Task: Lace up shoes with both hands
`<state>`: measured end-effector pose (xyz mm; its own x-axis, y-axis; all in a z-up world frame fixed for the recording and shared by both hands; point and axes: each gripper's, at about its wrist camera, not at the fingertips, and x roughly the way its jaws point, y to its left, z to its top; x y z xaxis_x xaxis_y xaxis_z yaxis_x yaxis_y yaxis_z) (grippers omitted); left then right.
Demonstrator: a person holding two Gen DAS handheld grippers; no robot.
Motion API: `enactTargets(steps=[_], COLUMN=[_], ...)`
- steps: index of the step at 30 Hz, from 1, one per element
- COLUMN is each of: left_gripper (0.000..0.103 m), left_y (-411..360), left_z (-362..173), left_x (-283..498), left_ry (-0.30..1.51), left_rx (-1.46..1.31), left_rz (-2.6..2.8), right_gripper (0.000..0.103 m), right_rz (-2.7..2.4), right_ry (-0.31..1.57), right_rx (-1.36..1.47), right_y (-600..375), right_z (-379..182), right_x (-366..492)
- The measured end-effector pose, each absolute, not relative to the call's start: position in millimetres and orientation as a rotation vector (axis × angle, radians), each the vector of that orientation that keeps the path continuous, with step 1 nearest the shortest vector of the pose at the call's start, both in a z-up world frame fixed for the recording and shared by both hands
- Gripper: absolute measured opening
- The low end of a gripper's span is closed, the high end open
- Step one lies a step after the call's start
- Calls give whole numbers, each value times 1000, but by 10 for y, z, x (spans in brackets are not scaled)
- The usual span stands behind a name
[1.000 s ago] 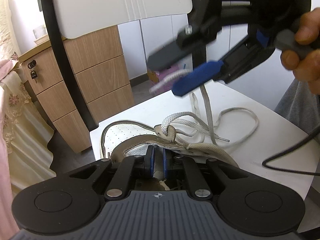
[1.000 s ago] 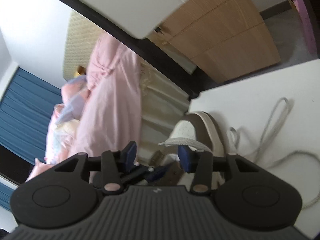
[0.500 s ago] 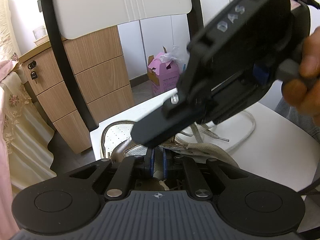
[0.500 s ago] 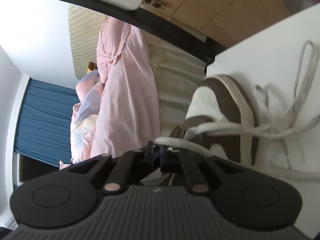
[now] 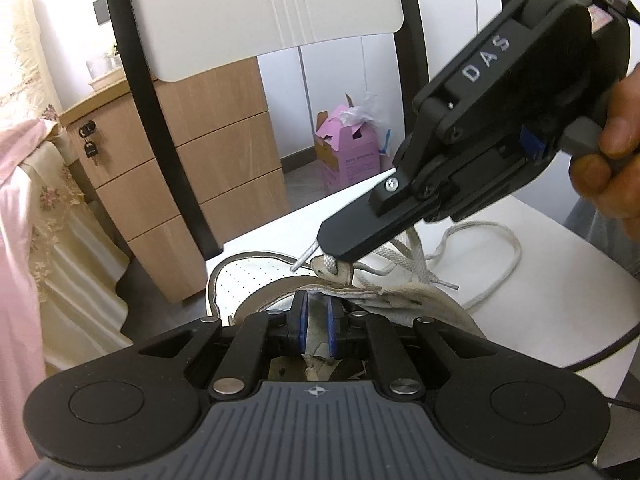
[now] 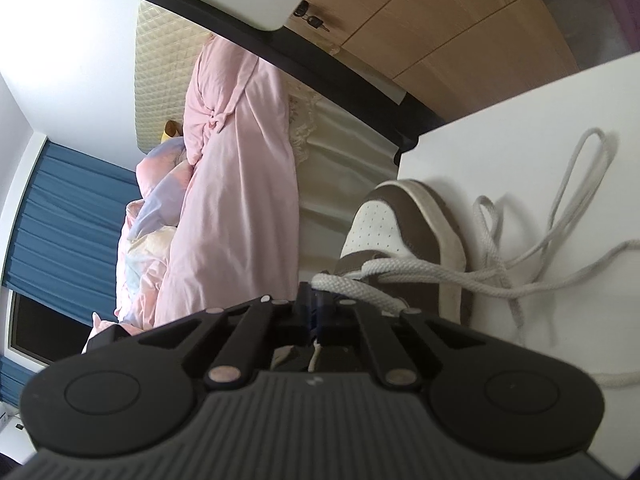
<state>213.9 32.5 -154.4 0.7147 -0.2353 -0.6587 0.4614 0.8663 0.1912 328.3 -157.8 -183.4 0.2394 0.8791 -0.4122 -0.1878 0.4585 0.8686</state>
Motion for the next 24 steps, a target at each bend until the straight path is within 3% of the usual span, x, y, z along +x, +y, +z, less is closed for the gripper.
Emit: enactTargets(steps=[5,7,9,15,19,22,24], left_gripper=[33,54,56,54,44,28,12], left_y=[279,267,273,262,244,242,250], left_z=[-1534,-1528,-1516,-1516,-1546,-1564,-1539], left_x=[2026,1955,1889,1807,1790,1809,1805], left_ry=[623,591,550,479,453,427,410], left_rx=[457,509,547,615,649,672,662], left_rz=[-366,-362,-364,-389,-404,-406,-418], right_gripper=[3,3,3,3,3,3,3], right_rz=[849,851,852,881,907,922,932], right_ry=[1074,1071,1068,1058,1067,1076,1077], right_rx=[780,775,771,711,653,628,619], right_y=[-1582,-1584,-1585,-1547,-1493,-1467,-1454], right_z=[-1810,-1800,-1790,-1709,-1671,-1665,-1652], right_x=[3294,3298,3302,3301,3280,3264,3254])
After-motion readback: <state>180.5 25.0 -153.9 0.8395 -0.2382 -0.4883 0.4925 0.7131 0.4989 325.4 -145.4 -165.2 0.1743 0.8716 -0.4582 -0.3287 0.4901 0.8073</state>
